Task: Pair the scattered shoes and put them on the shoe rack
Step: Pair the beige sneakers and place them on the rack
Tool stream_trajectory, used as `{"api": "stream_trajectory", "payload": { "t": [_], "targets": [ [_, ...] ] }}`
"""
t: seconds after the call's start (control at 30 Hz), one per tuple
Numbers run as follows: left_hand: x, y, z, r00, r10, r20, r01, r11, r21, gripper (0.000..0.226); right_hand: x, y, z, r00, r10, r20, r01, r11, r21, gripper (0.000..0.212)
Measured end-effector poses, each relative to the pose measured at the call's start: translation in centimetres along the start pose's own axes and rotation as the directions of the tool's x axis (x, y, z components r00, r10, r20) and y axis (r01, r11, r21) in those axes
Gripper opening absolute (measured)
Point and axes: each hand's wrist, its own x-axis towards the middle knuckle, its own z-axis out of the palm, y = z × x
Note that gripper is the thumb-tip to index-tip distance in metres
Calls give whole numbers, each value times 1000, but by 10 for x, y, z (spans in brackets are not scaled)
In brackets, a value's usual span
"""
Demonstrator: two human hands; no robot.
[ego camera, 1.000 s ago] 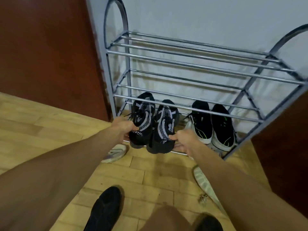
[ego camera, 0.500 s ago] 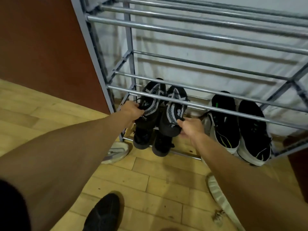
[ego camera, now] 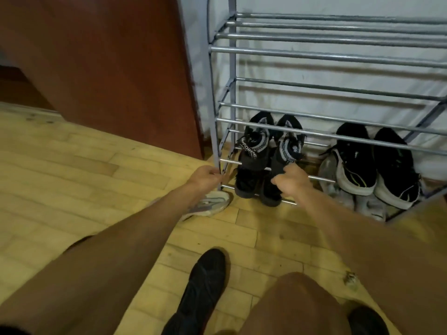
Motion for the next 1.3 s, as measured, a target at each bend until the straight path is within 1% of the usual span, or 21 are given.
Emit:
{"api": "stream_trajectory", "payload": {
  "t": [0.07, 0.13, 0.23, 0.33, 0.43, 0.53, 0.57, 0.63, 0.7, 0.77, 0.83, 0.9, 0.97, 1.0, 1.1, 1.13, 1.2, 1.3],
  "targets": [
    [-13, -30, -21, 998, -57, 11, 56, 997, 56, 35, -25, -10, 20, 993, 4, 118, -2, 1000, -18, 38],
    [-24, -58, -41, 996, -91, 18, 89, 993, 75, 45, -48, -21, 45, 978, -18, 209, 27, 999, -39, 34],
    [-30, -97, -63, 991, -131, -4, 131, 988, 85, 42, -68, -32, 92, 945, -38, 323, 67, 995, -80, 37],
    [-23, -132, -76, 984, -180, -13, 179, 967, 180, 37, -73, -30, 136, 916, -31, 401, 93, 987, -135, 35],
    [-4, -160, -78, 980, -201, -7, 196, 949, 249, 45, -62, -19, 167, 898, -19, 439, 107, 978, -177, 26],
    [21, -181, -76, 981, -192, -23, 189, 930, 314, 56, -44, -5, 186, 888, -12, 460, 130, 966, -226, 16],
    [31, -186, -74, 983, -185, -16, 178, 917, 356, 60, -37, 2, 191, 886, -3, 464, 122, 966, -226, 19],
    [52, -196, -69, 990, -138, 11, 119, 890, 441, 70, -24, 15, 197, 882, 16, 471, 97, 972, -214, 32],
    [74, -201, -62, 995, -99, -2, 86, 852, 516, 80, -12, 29, 200, 877, 42, 478, 63, 978, -201, 43],
    [95, -203, -53, 997, -82, -11, 73, 814, 576, 89, -1, 42, 201, 867, 43, 496, 62, 979, -194, 46],
    [113, -203, -44, 993, -117, 8, 89, 792, 604, 95, 8, 52, 202, 870, 41, 491, 63, 979, -194, 44],
    [125, -200, -35, 990, -144, -17, 117, 732, 671, 88, 16, 60, 205, 878, 60, 476, 17, 988, -156, 43],
    [131, -199, -29, 983, -165, -86, 173, 648, 741, 69, 19, 63, 207, 873, 57, 484, 2, 993, -121, 43],
    [131, -201, -27, 975, -199, -100, 204, 619, 759, 62, 20, 64, 207, 869, 54, 493, 8, 992, -122, 43],
    [118, -215, -19, 946, -322, -30, 220, 576, 787, 68, 17, 60, 201, 870, 29, 492, 54, 987, -154, 43],
    [110, -221, -15, 939, -344, 4, 213, 589, 779, 68, 16, 57, 198, 874, 22, 485, 62, 986, -155, 38],
    [93, -231, -4, 933, -355, 56, 203, 651, 732, 62, 15, 52, 192, 880, 21, 475, 64, 985, -161, 27],
    [76, -233, 8, 929, -362, 75, 255, 773, 581, 54, 10, 50, 184, 884, 17, 468, 75, 981, -177, 29]
  ]
}}
